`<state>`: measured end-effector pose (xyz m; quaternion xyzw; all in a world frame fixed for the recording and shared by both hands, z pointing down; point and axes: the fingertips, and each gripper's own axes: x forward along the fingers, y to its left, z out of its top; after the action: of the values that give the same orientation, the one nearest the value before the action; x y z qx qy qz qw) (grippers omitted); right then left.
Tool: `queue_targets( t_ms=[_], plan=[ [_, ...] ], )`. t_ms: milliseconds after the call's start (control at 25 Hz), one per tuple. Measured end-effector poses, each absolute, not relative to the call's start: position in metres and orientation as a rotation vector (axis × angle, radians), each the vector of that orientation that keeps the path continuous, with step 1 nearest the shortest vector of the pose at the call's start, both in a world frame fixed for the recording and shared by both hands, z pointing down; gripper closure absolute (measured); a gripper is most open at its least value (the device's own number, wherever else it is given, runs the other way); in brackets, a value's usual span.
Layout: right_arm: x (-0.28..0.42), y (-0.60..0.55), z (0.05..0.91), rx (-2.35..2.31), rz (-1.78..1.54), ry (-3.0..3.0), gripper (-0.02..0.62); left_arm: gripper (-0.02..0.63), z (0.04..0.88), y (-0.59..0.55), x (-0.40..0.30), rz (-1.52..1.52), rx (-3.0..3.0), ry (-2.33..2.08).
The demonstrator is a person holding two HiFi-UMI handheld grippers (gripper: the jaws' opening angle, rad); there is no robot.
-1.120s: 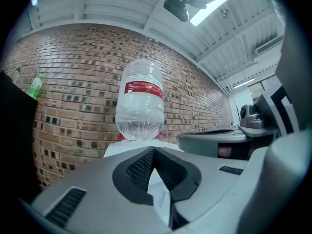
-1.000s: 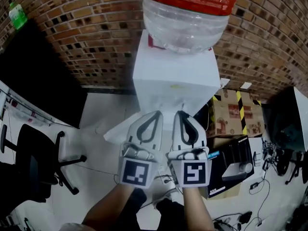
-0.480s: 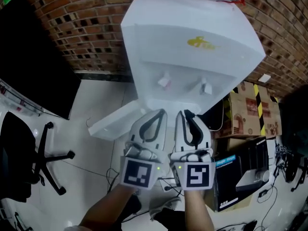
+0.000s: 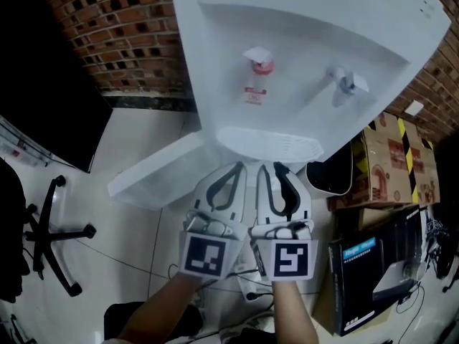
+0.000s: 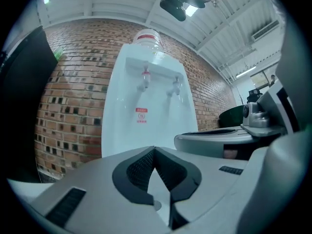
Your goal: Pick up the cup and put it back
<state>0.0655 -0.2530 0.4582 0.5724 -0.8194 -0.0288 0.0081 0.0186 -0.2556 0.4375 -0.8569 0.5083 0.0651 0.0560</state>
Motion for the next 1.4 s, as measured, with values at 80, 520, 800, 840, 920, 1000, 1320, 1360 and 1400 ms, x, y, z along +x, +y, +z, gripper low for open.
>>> queue_targets(
  t_ms=[80, 520, 800, 840, 920, 1000, 1320, 1360, 1400],
  plan=[
    [0.066, -0.253, 0.485, 1.784, -0.096, -2.534, 0.509, 0.611, 0.464, -0.258, 0.016, 0.172, -2.595, 1.552],
    [0.076, -0.276, 0.609, 1.780, -0.105, -2.521, 0.439, 0.611, 0.565, -0.272, 0.025, 0.225, -2.572, 1.529],
    [0.079, -0.311, 0.672, 1.793, 0.000, -2.555, 0.362, 0.611, 0.611, -0.280, 0.033, 0.255, -2.600, 1.521],
    [0.080, -0.319, 0.682, 1.797, 0.005, -2.557, 0.358, 0.611, 0.617, -0.280, 0.034, 0.251, -2.608, 1.515],
    [0.079, -0.333, 0.698, 1.821, 0.029, -2.560, 0.310, 0.611, 0.628, -0.280, 0.037, 0.233, -2.620, 1.499],
    [0.081, -0.346, 0.714, 1.842, 0.052, -2.543, 0.280, 0.611, 0.640, -0.283, 0.040, 0.205, -2.632, 1.490],
    [0.079, -0.391, 0.768, 1.880, 0.158, -2.474, 0.224, 0.611, 0.654, -0.294, 0.031, 0.205, -2.653, 1.524],
    [0.079, -0.396, 0.774, 1.880, 0.172, -2.463, 0.216, 0.611, 0.655, -0.293, 0.030, 0.194, -2.652, 1.520],
    [0.079, -0.401, 0.779, 1.881, 0.181, -2.452, 0.199, 0.611, 0.656, -0.292, 0.029, 0.185, -2.651, 1.516]
  ],
)
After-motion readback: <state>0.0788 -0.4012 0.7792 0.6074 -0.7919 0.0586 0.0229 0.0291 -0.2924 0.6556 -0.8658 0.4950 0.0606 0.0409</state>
